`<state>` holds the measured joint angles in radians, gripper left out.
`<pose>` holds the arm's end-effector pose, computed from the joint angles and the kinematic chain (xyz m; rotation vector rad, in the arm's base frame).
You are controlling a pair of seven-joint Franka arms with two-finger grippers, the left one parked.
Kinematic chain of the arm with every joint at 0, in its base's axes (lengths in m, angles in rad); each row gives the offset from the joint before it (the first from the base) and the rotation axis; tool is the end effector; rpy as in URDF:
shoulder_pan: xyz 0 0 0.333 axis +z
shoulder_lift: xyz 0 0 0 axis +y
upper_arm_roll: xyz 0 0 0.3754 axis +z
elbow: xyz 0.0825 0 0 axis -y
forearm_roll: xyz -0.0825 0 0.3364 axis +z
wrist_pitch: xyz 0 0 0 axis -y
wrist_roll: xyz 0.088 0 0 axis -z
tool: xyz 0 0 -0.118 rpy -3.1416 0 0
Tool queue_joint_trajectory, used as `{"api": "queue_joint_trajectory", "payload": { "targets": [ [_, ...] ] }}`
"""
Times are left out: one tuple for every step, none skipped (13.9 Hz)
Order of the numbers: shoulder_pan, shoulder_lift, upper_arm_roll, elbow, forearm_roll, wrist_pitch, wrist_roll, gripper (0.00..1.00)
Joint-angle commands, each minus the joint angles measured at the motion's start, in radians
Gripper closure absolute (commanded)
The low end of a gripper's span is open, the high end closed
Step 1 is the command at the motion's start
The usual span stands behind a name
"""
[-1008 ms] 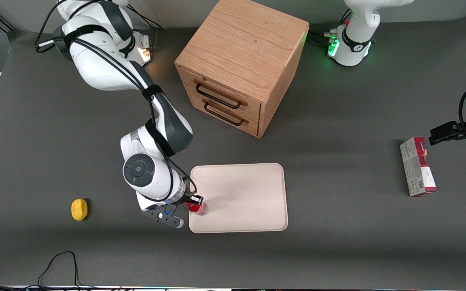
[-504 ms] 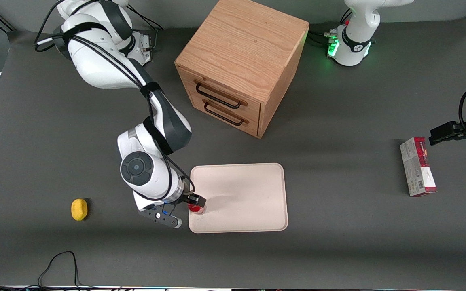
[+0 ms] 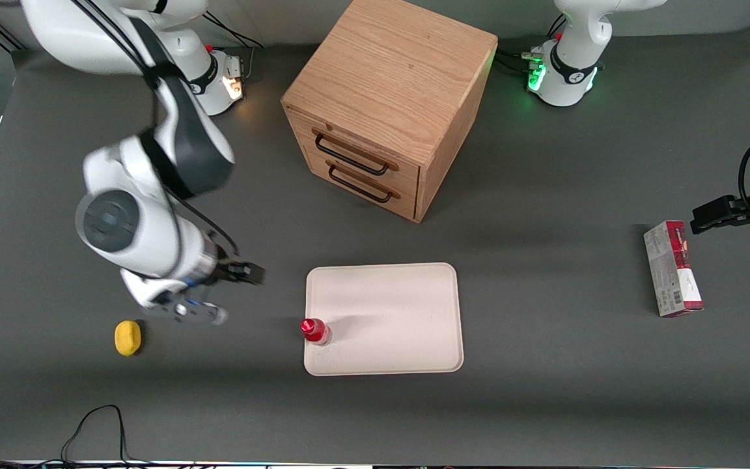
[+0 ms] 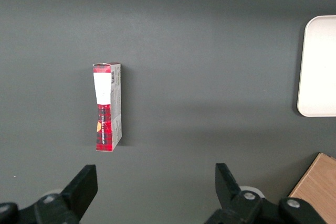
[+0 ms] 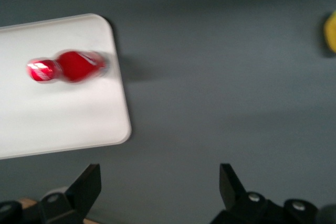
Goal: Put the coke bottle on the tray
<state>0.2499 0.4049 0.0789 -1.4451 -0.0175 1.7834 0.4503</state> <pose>0.6184 0.1990 0.5092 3.1224 -0.1916 -0.1031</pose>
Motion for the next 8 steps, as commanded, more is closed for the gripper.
{"api": "queue_joint_trajectory", "payload": {
  "targets": [
    [-0.014, -0.288, -0.079, -0.374, 0.025, 0.080, -0.160, 0.00],
    [-0.014, -0.343, -0.108, -0.427, 0.030, 0.079, -0.221, 0.00],
    [-0.012, -0.385, -0.141, -0.464, 0.056, 0.079, -0.279, 0.00],
    [-0.011, -0.405, -0.169, -0.474, 0.074, 0.068, -0.342, 0.00],
    [-0.009, -0.411, -0.189, -0.465, 0.076, 0.035, -0.384, 0.00],
    [-0.009, -0.413, -0.208, -0.440, 0.076, -0.013, -0.401, 0.00],
    [-0.011, -0.413, -0.212, -0.410, 0.076, -0.048, -0.413, 0.00],
    [-0.012, -0.413, -0.215, -0.384, 0.076, -0.080, -0.424, 0.00]
  ]
}}
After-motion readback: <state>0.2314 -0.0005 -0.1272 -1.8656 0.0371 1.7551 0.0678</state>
